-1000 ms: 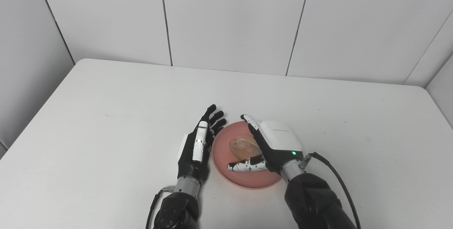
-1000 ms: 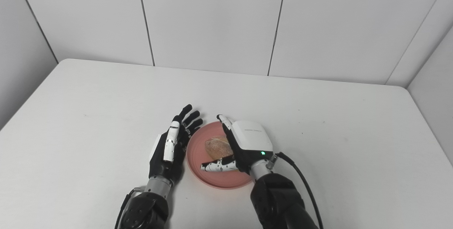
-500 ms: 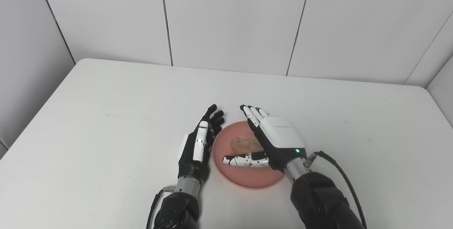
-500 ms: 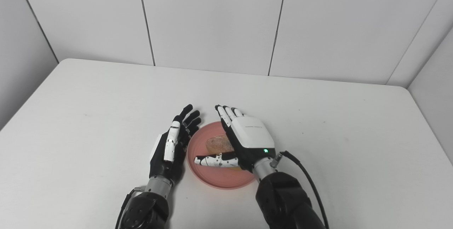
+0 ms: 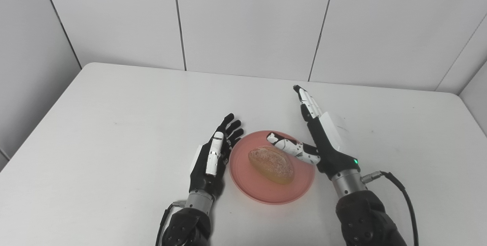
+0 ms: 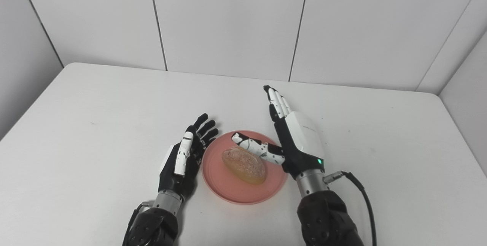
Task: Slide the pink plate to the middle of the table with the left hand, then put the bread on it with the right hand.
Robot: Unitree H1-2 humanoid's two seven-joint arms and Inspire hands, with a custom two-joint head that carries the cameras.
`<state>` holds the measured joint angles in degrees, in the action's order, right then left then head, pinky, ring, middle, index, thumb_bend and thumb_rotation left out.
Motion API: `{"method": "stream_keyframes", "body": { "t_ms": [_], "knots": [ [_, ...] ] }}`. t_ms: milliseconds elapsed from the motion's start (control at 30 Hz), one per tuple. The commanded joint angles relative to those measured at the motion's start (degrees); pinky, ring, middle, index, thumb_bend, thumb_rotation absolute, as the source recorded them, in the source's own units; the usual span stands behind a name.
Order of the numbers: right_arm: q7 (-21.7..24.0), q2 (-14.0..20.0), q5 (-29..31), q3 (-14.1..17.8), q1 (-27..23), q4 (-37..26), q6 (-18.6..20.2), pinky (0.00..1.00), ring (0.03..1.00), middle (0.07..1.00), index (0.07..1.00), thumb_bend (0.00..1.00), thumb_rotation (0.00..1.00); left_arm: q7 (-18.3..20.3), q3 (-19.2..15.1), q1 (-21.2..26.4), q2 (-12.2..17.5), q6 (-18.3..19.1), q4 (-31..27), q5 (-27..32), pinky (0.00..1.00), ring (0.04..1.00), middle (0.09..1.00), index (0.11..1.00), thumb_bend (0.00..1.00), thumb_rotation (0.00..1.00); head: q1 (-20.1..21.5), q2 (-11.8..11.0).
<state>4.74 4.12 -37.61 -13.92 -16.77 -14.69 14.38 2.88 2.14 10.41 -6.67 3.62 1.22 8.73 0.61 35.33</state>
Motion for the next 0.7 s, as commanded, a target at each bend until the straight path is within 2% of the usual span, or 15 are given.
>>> {"method": "stream_keyframes", "body": {
  "t_ms": [0, 100, 267, 333, 500, 667],
  "knots": [
    [-1.8, -0.3, 4.4, 2.1, 0.6, -2.5, -4.1, 0.88, 0.959, 0.995, 0.992, 0.83, 1.0, 0.0, 0.5, -0.4, 0.1, 0.6, -2.2, -0.7, 0.9, 0.885, 0.906, 0.901, 0.45, 1.0, 0.1, -0.1],
    [-2.8, -0.3, 7.7, 3.4, 2.5, -2.5, -5.9, 0.89, 0.95, 0.979, 0.972, 0.76, 1.0, 0.2, 0.6, -0.7, 0.5, 0.8, -2.8, -1.0, 0.91, 0.886, 0.908, 0.902, 0.45, 1.0, 0.3, -0.2],
    [-5.1, -2.6, 14.4, 6.5, 5.5, -0.8, -7.5, 0.92, 0.959, 0.974, 0.972, 0.61, 1.0, 0.2, 0.6, -1.2, 0.9, 1.1, -3.8, -1.4, 0.91, 0.896, 0.918, 0.91, 0.45, 1.0, 0.9, -0.5],
    [-5.1, -3.5, 17.5, 7.6, 6.3, -0.4, -7.6, 0.92, 0.967, 0.977, 0.971, 0.54, 1.0, 0.2, 0.5, -1.4, 1.1, 1.2, -4.2, -1.5, 0.91, 0.899, 0.921, 0.914, 0.45, 1.0, 1.0, -0.5],
    [-5.1, -4.8, 21.6, 8.8, 7.4, -0.1, -6.8, 0.92, 0.968, 0.979, 0.974, 0.47, 1.0, 0.5, 0.4, -1.9, 1.6, 1.4, -4.7, -1.3, 0.93, 0.912, 0.935, 0.929, 0.45, 1.0, 1.1, -0.6],
    [-4.9, -6.0, 25.8, 10.0, 8.0, 1.4, -6.4, 0.95, 0.969, 0.981, 0.973, 0.38, 1.0, 1.4, 0.2, -2.5, 2.5, -0.1, -4.6, -0.5, 0.97, 0.947, 0.966, 0.96, 0.43, 1.0, 2.0, -0.6]
  ]
}}
